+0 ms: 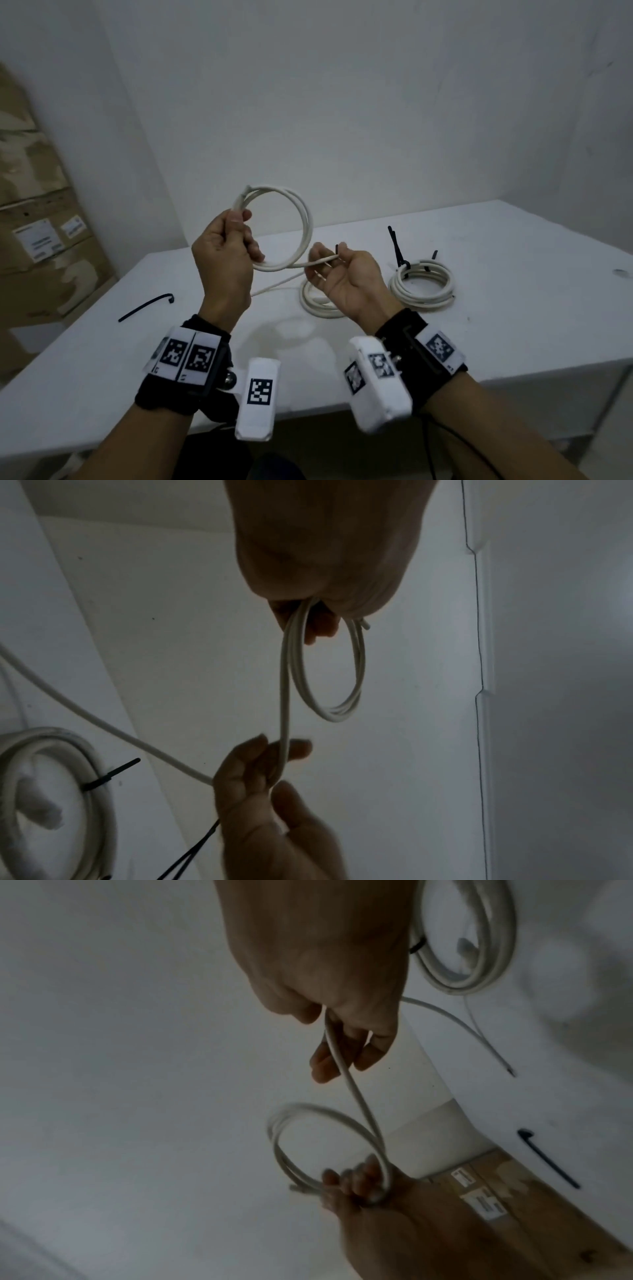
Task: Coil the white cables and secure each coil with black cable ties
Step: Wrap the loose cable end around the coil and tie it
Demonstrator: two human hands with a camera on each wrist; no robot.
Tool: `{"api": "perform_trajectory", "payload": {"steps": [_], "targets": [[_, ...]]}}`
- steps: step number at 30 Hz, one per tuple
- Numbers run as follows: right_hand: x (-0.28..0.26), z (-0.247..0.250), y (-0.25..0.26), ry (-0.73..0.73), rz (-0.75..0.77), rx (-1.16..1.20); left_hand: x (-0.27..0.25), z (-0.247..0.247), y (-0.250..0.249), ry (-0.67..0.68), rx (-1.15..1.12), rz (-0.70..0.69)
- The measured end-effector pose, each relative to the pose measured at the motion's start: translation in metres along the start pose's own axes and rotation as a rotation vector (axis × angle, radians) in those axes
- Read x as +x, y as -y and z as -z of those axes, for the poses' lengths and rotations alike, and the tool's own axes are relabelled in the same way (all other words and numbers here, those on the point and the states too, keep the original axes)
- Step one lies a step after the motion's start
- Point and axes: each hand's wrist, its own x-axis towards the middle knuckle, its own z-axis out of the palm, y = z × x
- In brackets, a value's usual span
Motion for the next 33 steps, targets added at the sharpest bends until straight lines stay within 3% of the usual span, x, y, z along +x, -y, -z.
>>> {"api": "perform_trajectory", "payload": {"steps": [3, 5, 8, 13, 18, 23, 27, 29, 31, 33], "targets": [[0.006, 0.017, 0.016, -0.067, -0.033, 0.119, 0.002, 0.003, -0.001, -0.054, -0.005, 0.032], [0.005, 0.026, 0.020, -0.068, -0.053, 0.019, 0.002, 0.006, 0.001, -0.078, 0.012, 0.059], [-0.007, 0.028, 0.019, -0.007, -0.002, -0.369, -0.001, 0.008, 0.006, -0.075, 0.053, 0.095], [-0.026, 0.022, 0.025, 0.067, 0.316, -0.977, -0.012, 0.011, 0.010, 0.046, 0.096, 0.183], [-0.044, 0.007, 0.031, 0.132, 0.484, -1.047, -0.026, 0.011, 0.018, 0.079, 0.203, 0.067], [-0.046, 0.007, 0.039, 0.151, 0.576, -1.141, -0.034, 0.006, 0.022, 0.180, 0.212, 0.070], [-0.042, 0.010, 0.040, 0.151, 0.552, -1.365, -0.043, 0.002, 0.019, 0.327, 0.205, 0.090], [-0.042, 0.011, 0.040, 0.218, 0.501, -1.467, -0.046, 0.000, 0.018, 0.392, 0.238, 0.090], [-0.041, 0.011, 0.039, 0.293, 0.472, -1.471, -0.048, -0.003, 0.017, 0.427, 0.263, 0.090], [-0.043, 0.011, 0.036, 0.309, 0.537, -1.446, -0.050, -0.006, 0.016, 0.453, 0.264, 0.093]]}}
